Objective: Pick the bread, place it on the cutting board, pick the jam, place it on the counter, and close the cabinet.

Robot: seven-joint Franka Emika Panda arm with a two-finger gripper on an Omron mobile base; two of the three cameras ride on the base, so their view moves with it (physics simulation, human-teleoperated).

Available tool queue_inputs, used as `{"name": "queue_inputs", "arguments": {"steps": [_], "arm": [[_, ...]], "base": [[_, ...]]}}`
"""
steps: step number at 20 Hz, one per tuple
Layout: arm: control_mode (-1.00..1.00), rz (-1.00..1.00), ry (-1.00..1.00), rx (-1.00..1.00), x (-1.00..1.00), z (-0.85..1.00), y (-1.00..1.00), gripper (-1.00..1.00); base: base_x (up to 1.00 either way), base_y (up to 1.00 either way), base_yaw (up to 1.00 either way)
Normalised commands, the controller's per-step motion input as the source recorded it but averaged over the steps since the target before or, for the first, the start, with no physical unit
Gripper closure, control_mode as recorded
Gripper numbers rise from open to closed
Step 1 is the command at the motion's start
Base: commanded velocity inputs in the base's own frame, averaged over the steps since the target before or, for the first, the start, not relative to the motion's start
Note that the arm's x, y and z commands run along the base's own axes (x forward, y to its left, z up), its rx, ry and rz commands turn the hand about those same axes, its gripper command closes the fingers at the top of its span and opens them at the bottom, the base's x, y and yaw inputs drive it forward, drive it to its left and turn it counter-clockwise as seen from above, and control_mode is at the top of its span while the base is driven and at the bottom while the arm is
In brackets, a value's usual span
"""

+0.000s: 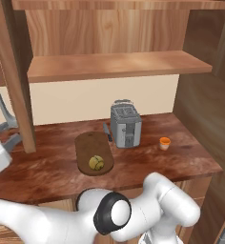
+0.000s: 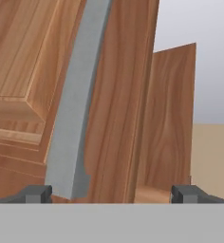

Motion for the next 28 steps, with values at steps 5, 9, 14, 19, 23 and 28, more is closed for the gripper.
{"name": "queue_inputs", "arguments": {"steps": [5, 9, 14, 19, 23, 28], "arm": [[-1.0, 0.01, 0.0, 0.0, 0.11, 0.0, -0.25, -1.0], [-1.0, 0.02, 0.0, 0.0, 0.13, 0.0, -0.25, -1.0], [-1.0, 0.02, 0.0, 0.0, 0.12, 0.0, -0.22, -1.0], [-1.0, 0.02, 0.0, 0.0, 0.13, 0.0, -0.21, -1.0], [-1.0, 0.02, 0.0, 0.0, 0.16, 0.0, -0.19, -1.0], [-1.0, 0.02, 0.0, 0.0, 0.15, 0.0, -0.17, -1.0]], "base": [[0.0, 0.0, 0.0], [0.0, 0.0, 0.0], [0.0, 0.0, 0.0], [0.0, 0.0, 0.0], [0.0, 0.0, 0.0], [0.0, 0.0, 0.0]]}}
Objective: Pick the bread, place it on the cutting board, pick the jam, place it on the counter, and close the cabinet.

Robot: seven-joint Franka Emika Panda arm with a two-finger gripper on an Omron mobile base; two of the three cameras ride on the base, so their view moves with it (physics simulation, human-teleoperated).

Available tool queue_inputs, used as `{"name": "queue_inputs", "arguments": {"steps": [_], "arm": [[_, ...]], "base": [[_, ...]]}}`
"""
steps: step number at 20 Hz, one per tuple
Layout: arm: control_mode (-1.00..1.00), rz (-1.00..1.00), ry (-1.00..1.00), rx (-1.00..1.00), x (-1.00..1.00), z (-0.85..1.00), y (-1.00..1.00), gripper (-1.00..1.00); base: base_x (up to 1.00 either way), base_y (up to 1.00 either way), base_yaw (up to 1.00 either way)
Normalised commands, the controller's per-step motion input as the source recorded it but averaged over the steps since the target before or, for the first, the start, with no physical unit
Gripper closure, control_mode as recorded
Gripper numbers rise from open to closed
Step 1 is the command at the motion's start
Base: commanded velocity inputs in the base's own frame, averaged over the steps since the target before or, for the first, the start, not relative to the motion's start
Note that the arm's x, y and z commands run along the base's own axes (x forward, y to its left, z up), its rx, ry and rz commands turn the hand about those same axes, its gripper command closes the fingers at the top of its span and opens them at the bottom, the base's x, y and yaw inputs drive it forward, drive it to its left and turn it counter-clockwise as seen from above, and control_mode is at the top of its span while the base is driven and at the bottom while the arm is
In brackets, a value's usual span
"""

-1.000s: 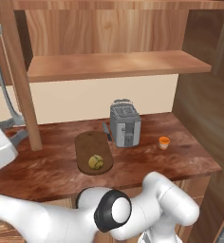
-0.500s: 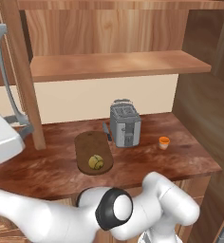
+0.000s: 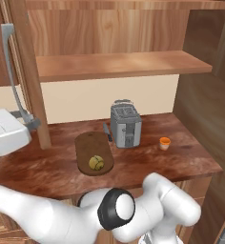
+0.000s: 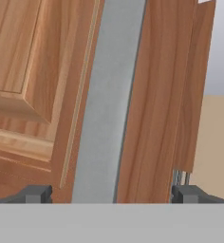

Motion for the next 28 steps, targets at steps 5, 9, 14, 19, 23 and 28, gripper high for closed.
{"name": "queue_inputs", "arguments": {"steps": [5, 9, 14, 19, 23, 28], "arm": [[-1.0, 0.03, 0.0, 0.0, 0.14, 0.0, -0.19, -1.0], [-1.0, 0.03, 0.0, 0.0, 0.13, 0.0, -0.22, -1.0], [-1.0, 0.03, -0.03, 0.0, 0.15, -0.01, -0.26, -1.0], [-1.0, 0.04, -0.04, 0.0, 0.17, -0.01, -0.28, -1.0], [-1.0, 0.05, -0.05, 0.0, 0.18, -0.02, -0.31, -1.0], [-1.0, 0.06, -0.06, 0.0, 0.16, -0.03, -0.3, -1.0]], "base": [[0.0, 0.0, 0.0], [0.0, 0.0, 0.0], [0.0, 0.0, 0.0], [0.0, 0.0, 0.0], [0.0, 0.0, 0.0], [0.0, 0.0, 0.0]]}}
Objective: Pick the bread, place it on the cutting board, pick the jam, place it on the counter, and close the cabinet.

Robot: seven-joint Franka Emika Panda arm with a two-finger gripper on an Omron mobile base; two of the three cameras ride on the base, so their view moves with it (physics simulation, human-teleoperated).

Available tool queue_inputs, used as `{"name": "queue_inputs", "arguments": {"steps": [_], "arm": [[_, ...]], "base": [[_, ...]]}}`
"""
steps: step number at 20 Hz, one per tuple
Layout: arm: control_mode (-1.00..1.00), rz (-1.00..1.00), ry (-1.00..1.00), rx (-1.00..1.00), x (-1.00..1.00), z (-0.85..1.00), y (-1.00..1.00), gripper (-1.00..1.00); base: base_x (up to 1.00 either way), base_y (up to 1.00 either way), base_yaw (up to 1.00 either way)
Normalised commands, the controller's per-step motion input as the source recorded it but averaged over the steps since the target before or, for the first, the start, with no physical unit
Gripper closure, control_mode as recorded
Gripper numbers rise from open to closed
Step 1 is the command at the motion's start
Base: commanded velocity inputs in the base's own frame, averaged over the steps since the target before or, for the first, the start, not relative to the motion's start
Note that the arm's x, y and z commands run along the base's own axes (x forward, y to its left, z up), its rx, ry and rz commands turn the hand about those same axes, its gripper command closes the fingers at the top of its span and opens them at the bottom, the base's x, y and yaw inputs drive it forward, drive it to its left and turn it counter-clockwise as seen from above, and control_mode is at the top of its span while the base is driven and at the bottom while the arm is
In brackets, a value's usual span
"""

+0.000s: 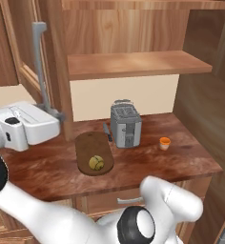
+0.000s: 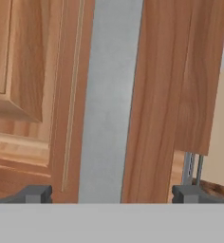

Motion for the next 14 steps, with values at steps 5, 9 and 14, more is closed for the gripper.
{"name": "queue_inputs", "arguments": {"steps": [5, 9, 14], "arm": [[-1.0, 0.07, -0.05, 0.0, 0.17, -0.02, -0.3, -1.0], [-1.0, 0.12, -0.08, 0.0, 0.14, -0.11, -0.33, -1.0], [-1.0, 0.13, -0.09, 0.0, 0.12, -0.14, -0.32, -1.0]], "base": [[0.0, 0.0, 0.0], [0.0, 0.0, 0.0], [0.0, 0.0, 0.0]]}}
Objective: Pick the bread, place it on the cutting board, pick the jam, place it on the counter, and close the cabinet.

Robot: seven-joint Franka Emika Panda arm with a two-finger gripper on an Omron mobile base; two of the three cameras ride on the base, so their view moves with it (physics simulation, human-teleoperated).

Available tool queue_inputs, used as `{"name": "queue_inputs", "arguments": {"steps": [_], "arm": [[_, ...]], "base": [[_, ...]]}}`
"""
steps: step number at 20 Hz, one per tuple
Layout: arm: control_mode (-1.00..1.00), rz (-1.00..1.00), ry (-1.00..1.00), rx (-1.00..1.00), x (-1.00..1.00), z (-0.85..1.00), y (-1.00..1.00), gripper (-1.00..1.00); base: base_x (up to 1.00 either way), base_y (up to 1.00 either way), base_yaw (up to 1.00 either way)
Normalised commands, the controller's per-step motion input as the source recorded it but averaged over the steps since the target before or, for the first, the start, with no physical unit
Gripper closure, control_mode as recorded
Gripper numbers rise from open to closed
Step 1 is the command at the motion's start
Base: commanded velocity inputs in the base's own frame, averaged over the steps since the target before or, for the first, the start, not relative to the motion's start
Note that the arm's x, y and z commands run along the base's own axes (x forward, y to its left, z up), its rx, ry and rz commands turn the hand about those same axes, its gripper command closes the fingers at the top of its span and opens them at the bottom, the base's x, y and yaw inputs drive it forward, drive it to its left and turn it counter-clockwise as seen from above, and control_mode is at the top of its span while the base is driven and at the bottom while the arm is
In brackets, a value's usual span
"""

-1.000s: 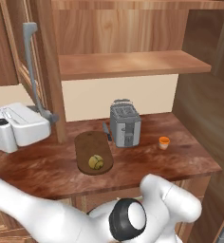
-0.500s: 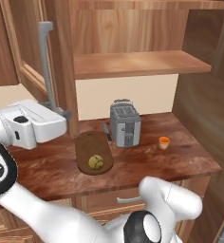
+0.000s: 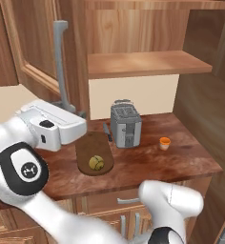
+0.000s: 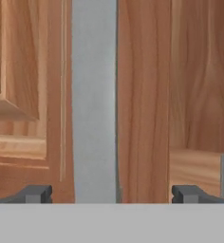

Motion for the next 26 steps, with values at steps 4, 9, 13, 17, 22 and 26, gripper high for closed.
{"name": "queue_inputs", "arguments": {"steps": [4, 9, 13, 17, 22, 26], "arm": [[-1.0, 0.13, -0.09, 0.0, 0.13, -0.17, -0.31, -1.0], [-1.0, 0.12, -0.09, 0.0, 0.15, -0.14, -0.29, -1.0], [-1.0, 0.11, -0.08, 0.0, 0.19, -0.1, -0.28, -1.0], [-1.0, 0.09, -0.07, 0.0, 0.25, -0.06, -0.21, -1.0], [-1.0, 0.05, -0.06, 0.0, 0.3, -0.05, -0.12, -1.0], [-1.0, 0.03, -0.06, 0.0, 0.36, -0.03, -0.14, -1.0]], "base": [[0.0, 0.0, 0.0], [0.0, 0.0, 0.0], [0.0, 0.0, 0.0], [0.0, 0.0, 0.0], [0.0, 0.0, 0.0], [0.0, 0.0, 0.0]]}}
